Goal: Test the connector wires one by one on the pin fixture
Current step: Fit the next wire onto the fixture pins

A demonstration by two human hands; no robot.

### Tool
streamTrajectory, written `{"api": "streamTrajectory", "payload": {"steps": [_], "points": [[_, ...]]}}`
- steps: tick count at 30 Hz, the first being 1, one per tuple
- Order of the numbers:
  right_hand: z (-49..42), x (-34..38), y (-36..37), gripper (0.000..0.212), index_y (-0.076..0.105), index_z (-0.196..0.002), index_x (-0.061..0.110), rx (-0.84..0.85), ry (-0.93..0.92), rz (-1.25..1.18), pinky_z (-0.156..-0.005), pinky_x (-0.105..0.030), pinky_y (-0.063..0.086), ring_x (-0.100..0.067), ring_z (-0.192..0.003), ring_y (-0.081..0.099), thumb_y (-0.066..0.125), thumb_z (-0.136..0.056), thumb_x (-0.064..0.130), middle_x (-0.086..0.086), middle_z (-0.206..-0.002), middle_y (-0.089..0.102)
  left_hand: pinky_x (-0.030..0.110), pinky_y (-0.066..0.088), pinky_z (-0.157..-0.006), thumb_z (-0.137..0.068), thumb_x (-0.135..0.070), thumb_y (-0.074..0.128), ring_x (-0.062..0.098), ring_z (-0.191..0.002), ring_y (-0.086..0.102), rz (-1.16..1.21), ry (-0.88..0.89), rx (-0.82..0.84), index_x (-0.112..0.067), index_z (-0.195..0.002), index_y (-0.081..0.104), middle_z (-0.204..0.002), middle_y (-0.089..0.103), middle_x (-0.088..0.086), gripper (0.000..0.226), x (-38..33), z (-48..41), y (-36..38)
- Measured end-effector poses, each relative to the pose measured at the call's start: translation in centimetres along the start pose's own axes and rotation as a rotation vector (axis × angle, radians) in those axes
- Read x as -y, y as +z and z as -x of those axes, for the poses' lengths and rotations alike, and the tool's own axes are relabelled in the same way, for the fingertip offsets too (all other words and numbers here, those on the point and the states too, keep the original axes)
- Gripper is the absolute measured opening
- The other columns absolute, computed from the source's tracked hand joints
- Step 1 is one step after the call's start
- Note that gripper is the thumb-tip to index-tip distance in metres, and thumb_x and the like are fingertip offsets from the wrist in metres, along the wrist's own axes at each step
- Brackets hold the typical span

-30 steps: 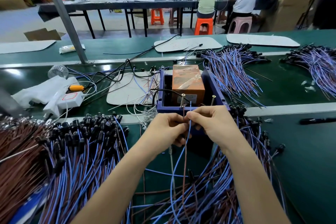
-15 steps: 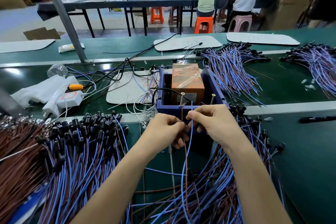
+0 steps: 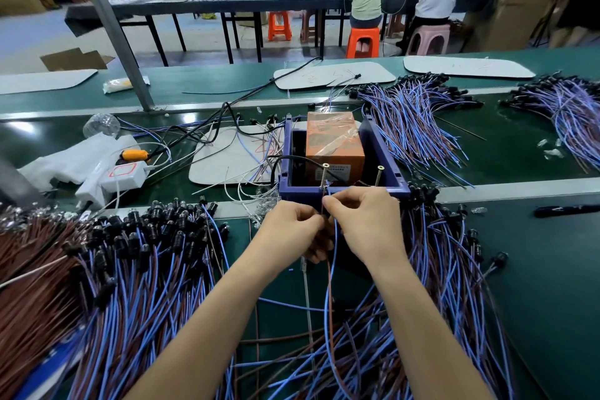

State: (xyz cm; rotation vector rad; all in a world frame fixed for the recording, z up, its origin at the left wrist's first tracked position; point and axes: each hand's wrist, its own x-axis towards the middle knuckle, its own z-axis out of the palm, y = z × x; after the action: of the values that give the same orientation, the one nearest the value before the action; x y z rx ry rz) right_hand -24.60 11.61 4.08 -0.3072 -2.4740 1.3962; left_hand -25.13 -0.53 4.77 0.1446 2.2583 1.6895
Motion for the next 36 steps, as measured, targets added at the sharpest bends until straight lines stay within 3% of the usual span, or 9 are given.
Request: {"api": "streamTrajectory", "payload": {"steps": [13,17,19,24,28,36], "points": [[0.1,-0.1,0.4,0.013,0.076,-0.076,0.022,-0.022,0.002,-0.032,-0.076,-0.037,0.055,-0.021,-0.075,0.068,0.071,-0.082,0.032,0.001,-0.069,0.071,0.021,0.044,-0.041,-0.093,0.000,0.046,0.015,-0.040,0.056,-0.015,0.021,-0.008,-0.005,-0.065,0.062,-0.052,0.063,0.004,0.032,0.3,-0.3,0.0],[-0.3,0.0,-1.6,0.017,0.071,-0.065,0.022,0.039,-0.017,-0.066,-0.054,-0.019,0.044,-0.001,-0.044,0.053,0.073,-0.081,0.026,0.008,-0.049,0.063,0.020,0.043,-0.041,-0.093,-0.001,0.048,0.014,-0.040,0.053,0.048,0.004,0.003,0.001,-0.074,0.064,-0.054,0.061,0.008,0.025,0.1,-0.2,0.1],[-0.7,-0.5,-3.9,0.019,0.071,-0.063,0.019,0.102,0.019,-0.091,-0.046,-0.015,0.039,-0.001,-0.036,0.046,0.073,-0.082,0.022,0.005,-0.050,0.065,0.020,0.043,-0.041,-0.092,-0.001,0.050,0.013,-0.039,0.052,0.089,-0.020,0.009,0.004,-0.078,0.064,-0.055,0.060,0.009,0.020,0.0,-0.2,0.1],[-1.2,-2.0,-8.1,0.018,0.068,-0.068,0.002,0.172,0.152,-0.233,-0.035,-0.018,0.041,-0.011,-0.036,0.053,0.067,-0.086,0.002,-0.008,-0.050,0.064,0.020,0.044,-0.041,-0.093,-0.001,0.050,0.012,-0.038,0.051,0.109,-0.046,0.012,0.003,-0.076,0.064,-0.052,0.061,0.006,0.023,0.0,-0.2,0.1],[-1.5,-2.3,-7.1,0.020,0.066,-0.068,-0.002,0.175,0.190,-0.283,-0.039,-0.021,0.048,-0.015,-0.037,0.057,0.064,-0.088,-0.001,-0.012,-0.049,0.062,0.020,0.043,-0.040,-0.093,0.000,0.050,0.013,-0.038,0.050,0.125,-0.053,0.012,0.004,-0.076,0.063,-0.053,0.060,0.008,0.022,0.0,-0.1,0.3],[-1.8,-2.6,-5.8,0.025,0.067,-0.063,0.003,0.169,0.146,-0.237,-0.041,-0.021,0.047,-0.018,-0.040,0.059,0.066,-0.088,0.005,-0.014,-0.052,0.064,0.021,0.043,-0.042,-0.095,-0.002,0.049,0.014,-0.040,0.050,0.118,-0.061,0.016,0.006,-0.080,0.064,-0.058,0.060,0.011,0.022,-0.2,0.0,0.2]]}}
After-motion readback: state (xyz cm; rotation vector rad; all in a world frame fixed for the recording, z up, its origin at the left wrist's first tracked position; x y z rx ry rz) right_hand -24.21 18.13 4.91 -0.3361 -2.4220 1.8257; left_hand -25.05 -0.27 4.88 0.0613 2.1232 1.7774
